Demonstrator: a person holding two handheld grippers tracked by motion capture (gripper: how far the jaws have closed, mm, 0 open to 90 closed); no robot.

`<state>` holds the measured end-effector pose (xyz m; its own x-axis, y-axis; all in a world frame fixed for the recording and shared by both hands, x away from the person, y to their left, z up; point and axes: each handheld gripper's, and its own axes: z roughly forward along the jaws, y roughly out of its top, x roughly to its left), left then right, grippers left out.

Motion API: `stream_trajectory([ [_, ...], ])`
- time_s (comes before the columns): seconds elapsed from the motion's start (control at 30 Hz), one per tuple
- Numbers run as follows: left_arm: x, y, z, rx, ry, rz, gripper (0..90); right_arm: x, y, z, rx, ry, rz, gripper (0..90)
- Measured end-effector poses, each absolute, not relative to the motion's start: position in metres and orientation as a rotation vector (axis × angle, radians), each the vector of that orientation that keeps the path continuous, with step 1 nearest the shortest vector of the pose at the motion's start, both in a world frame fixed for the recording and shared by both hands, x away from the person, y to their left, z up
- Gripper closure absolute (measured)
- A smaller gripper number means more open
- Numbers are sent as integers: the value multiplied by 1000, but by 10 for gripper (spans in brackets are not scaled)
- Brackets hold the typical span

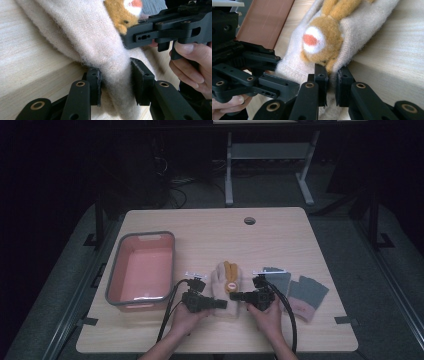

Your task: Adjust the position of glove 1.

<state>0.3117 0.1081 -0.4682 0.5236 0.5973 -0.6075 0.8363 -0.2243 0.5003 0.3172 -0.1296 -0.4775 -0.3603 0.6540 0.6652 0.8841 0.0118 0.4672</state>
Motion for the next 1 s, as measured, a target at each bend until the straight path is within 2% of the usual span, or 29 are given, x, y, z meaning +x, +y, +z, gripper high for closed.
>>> stream_trajectory([
  [1.0, 311, 110, -449, 1919, 1092, -379, 650, 309, -140, -455, -1544, -1995, -1369, 826],
])
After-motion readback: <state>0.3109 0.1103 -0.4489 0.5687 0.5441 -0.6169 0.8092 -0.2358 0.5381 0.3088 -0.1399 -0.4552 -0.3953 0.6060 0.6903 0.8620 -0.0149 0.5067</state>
